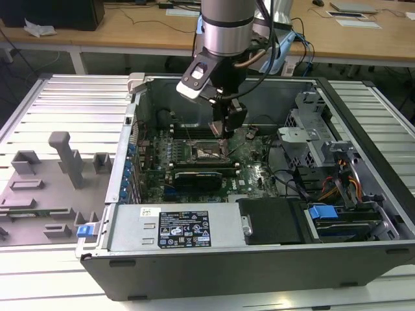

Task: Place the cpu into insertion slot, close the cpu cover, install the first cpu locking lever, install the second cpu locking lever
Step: 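Place the cpu into insertion slot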

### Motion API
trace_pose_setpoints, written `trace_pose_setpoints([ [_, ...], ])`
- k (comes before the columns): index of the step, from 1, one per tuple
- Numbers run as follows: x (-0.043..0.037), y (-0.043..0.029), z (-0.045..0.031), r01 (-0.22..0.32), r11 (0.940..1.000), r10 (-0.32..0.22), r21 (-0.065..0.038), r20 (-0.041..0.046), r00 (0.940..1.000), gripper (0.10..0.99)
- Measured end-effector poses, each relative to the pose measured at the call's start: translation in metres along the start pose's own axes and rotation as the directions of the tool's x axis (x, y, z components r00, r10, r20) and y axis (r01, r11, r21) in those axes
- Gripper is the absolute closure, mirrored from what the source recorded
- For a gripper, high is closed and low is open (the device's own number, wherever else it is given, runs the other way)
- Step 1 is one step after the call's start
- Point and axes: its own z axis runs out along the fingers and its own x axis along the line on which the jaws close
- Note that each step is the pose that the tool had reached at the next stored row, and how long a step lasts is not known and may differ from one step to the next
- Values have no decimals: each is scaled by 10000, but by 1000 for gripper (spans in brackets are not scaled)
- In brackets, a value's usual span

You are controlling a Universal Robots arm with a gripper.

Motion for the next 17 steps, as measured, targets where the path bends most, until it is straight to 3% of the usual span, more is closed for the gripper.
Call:
trace_pose_setpoints([
  [6,0,-3,35,-895,9960,895,-22,78,9960,545],
  [13,101,3,184,-1314,9913,1314,-34,115,9913,545],
  [17,102,-6,236,-1824,9832,1825,-50,160,9831,545],
])
